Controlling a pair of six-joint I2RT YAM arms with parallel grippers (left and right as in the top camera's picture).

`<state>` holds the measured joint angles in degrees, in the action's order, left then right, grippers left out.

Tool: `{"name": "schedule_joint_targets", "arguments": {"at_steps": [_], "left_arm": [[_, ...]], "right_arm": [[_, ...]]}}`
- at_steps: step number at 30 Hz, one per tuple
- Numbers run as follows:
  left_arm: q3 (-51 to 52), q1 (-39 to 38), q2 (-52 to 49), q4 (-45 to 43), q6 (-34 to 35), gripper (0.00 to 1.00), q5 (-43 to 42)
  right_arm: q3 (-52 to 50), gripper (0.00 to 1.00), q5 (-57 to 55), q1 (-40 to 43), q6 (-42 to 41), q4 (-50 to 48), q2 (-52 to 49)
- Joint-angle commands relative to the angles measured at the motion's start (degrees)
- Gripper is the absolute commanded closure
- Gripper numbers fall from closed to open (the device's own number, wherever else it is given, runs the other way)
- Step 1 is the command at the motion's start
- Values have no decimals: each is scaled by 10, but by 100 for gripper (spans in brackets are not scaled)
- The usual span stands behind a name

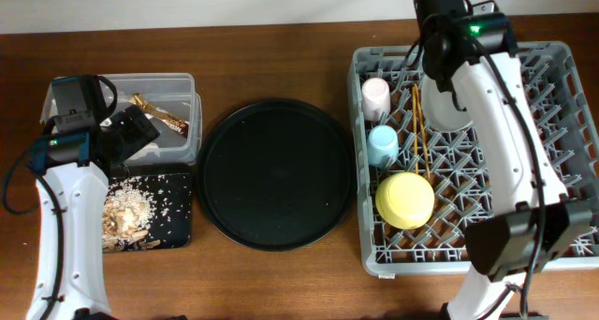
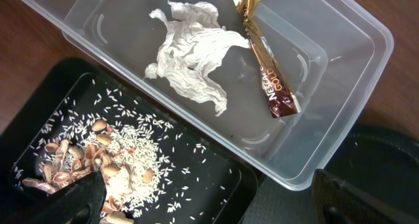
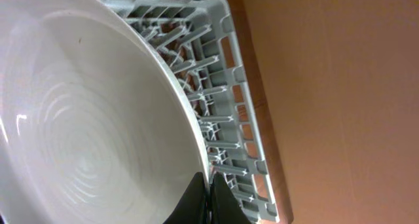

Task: Sort waste into correct bins and load items into the dishwasher rack
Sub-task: 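Carry the saucer into the rack and stand it on edge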

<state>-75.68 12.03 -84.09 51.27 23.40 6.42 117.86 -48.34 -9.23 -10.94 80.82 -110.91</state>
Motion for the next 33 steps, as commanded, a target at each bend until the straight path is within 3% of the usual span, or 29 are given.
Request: {"name": "schedule_joint_targets", "arguments": {"at_steps": [1, 9, 17, 22, 29, 33], "left_arm": [[-9, 1, 9, 0, -7, 1, 0], [-9, 1, 9, 1, -7, 1, 0], [-9, 1, 9, 0, -7, 1, 0], [-9, 1, 9, 0, -7, 1, 0], [-9, 1, 9, 0, -7, 1, 0], [-9, 1, 9, 0, -7, 1, 0]], "right_arm": [[-23, 96, 0, -1, -16, -5, -14], [-38, 96, 9, -1, -16, -11, -31], [-38, 96, 108, -1, -16, -31, -31], [-38, 95, 228, -1, -16, -78, -31], [-38, 91, 244, -1, -16, -89, -31], [-38, 64, 255, -1, -16, -91, -31]]}}
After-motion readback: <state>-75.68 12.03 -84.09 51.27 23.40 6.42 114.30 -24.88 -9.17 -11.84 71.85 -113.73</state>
